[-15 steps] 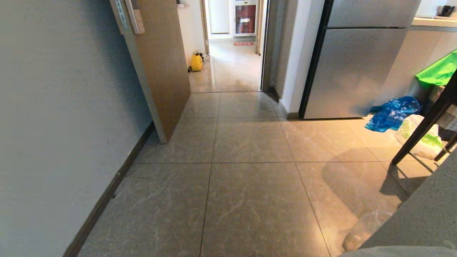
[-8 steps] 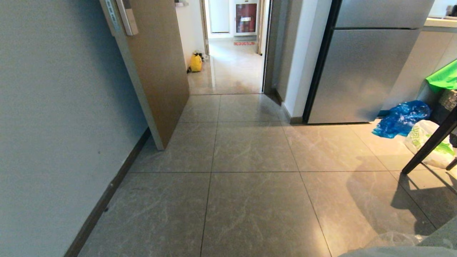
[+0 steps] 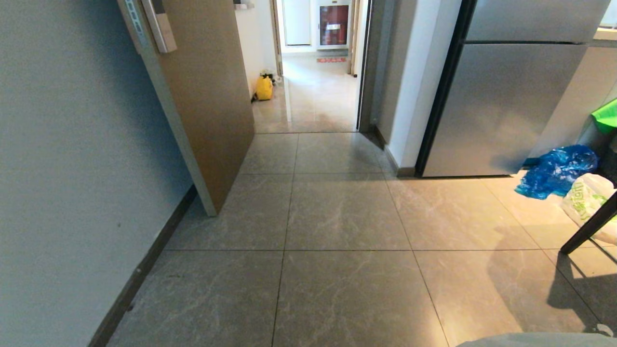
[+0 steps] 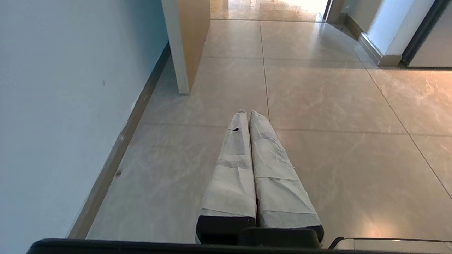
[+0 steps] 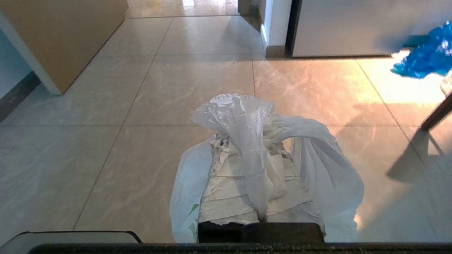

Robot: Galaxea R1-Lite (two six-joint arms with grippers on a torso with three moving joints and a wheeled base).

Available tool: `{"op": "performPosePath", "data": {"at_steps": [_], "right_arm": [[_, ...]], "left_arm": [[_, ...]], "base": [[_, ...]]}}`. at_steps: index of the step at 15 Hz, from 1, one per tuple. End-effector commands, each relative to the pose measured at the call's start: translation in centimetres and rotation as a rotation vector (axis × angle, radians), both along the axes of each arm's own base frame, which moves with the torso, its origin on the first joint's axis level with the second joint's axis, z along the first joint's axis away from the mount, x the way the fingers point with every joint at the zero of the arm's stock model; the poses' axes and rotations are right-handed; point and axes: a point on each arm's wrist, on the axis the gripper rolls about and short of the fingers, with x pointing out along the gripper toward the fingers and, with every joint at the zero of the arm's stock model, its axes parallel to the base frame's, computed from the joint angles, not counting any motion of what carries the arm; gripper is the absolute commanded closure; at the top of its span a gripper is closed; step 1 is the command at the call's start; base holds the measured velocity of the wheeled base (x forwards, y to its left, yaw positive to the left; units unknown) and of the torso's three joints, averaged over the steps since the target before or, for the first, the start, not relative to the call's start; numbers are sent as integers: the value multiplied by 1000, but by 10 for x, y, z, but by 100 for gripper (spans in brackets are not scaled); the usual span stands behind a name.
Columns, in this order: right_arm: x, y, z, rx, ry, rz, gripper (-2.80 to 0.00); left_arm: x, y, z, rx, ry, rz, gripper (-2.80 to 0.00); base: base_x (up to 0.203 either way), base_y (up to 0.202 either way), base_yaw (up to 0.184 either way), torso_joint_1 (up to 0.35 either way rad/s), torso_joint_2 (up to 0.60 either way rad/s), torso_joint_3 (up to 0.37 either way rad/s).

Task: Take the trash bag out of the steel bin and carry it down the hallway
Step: Put the trash bag at the door

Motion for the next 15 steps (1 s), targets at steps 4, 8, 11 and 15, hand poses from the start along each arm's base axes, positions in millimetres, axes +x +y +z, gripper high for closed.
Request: {"op": "performPosePath", "data": {"at_steps": [4, 8, 11, 15], "right_arm": [[0, 0, 0, -1, -2, 0, 0], [0, 0, 0, -1, 0, 0, 0], [0, 0, 0, -1, 0, 0, 0], [0, 0, 0, -1, 0, 0, 0]], "left_arm": [[0, 0, 0, -2, 0, 0, 0], [0, 0, 0, -2, 0, 0, 0], [0, 0, 0, -2, 0, 0, 0], [0, 0, 0, 0, 0, 0, 0]], "base": [[191, 0, 1, 6, 5, 4], [194, 0, 2, 3, 2, 4], [193, 0, 1, 3, 0, 1], [191, 0, 1, 4, 2, 1]]}}
